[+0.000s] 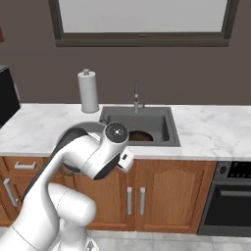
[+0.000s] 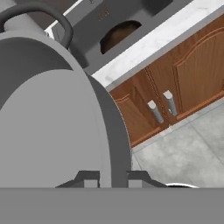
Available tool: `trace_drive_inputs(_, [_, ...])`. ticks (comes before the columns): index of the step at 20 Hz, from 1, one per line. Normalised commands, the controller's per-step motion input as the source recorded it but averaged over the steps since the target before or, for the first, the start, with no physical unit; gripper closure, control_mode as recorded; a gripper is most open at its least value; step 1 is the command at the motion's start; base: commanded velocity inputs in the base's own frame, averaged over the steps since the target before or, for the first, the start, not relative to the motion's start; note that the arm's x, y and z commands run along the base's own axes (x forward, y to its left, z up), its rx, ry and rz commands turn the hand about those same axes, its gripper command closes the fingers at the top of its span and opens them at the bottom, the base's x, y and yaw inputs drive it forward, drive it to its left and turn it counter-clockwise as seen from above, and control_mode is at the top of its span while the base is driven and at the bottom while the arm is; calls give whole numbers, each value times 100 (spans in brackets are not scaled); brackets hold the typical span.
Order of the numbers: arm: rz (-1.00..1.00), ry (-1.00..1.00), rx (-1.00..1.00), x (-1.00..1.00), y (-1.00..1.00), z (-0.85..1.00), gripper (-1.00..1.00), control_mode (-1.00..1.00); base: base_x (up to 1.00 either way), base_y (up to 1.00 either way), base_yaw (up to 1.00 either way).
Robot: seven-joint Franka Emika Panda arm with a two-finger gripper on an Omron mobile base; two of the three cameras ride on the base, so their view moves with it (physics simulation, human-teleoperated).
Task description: Move the pot and pan from the stove into the sink.
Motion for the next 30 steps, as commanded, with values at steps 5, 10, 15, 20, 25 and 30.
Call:
trace_drive_inputs(5, [0,0,0,0,0,0,100,100,23,-53,4])
trace_drive_inputs(10, [0,0,0,0,0,0,100,100,22,-65,6])
trace_drive_inputs(15, [0,0,0,0,0,0,100,100,8,-50,3])
trace_drive_inputs(20, [0,0,0,0,0,0,100,100,6,-34,3])
trace_drive_inputs(25, [0,0,0,0,0,0,100,100,9,-2,0])
trace_drive_inputs(30, [0,0,0,0,0,0,100,100,60,0,0])
